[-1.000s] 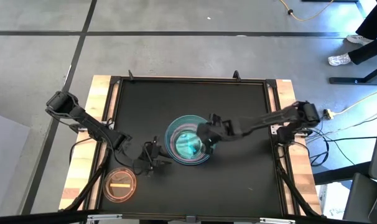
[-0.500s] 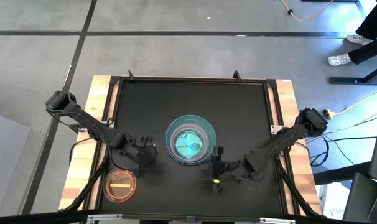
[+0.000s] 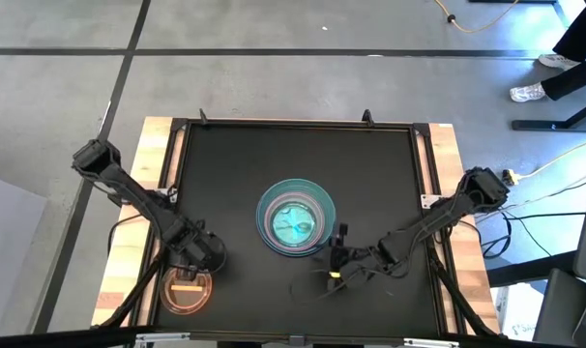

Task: Stack plastic plates
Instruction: Stack the orange plate on top of the light blue plate

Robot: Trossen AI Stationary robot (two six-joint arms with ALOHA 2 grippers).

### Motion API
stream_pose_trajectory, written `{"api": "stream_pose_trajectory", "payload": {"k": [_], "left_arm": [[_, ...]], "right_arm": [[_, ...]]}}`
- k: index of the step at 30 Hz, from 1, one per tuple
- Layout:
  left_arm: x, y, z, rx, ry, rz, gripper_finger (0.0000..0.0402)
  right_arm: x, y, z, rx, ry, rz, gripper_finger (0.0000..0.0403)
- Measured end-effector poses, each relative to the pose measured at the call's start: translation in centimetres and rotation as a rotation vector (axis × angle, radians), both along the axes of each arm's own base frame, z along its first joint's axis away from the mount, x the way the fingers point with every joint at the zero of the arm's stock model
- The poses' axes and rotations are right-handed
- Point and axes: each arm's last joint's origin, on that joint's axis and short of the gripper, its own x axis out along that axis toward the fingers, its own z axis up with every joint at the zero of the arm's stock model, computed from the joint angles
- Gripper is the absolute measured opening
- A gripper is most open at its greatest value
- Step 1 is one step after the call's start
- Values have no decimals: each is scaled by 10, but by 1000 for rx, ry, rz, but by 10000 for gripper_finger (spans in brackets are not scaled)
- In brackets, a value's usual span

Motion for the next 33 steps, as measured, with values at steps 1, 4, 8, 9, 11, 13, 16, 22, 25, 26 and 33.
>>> {"api": "stream_pose_trajectory", "payload": {"k": [1,4,8,9,11,13,16,22,25,26,33], "left_arm": [[-2,-1,-3,-3,0,-11,102],[-7,-5,-6,-27,17,-36,102],[-8,-8,-6,-37,9,-50,102],[-7,-8,-6,-42,1,-50,102],[-5,-10,-6,-61,-28,-50,102],[-2,-12,-8,-77,-78,-52,102],[-3,-11,-17,-105,-100,-50,102],[-6,-10,-26,-162,-95,-11,93],[-6,-11,-26,-163,-105,-40,72],[-6,-11,-26,-162,-110,-50,63],[-4,-12,-26,-173,-131,-64,5]], "right_arm": [[1,-1,0,3,-3,-4,143],[1,-3,-1,3,0,-10,143],[2,-3,-1,5,-3,-10,143],[1,-3,-1,5,-2,-9,143],[1,-3,-1,5,-2,-9,143],[1,-3,-1,6,-2,-9,143],[1,-3,-1,6,-2,-8,143],[1,-3,-1,6,-1,-7,143],[1,-3,-1,4,-2,-10,143],[1,-3,-1,3,-2,-10,143],[1,-3,-1,3,-2,-11,143]]}}
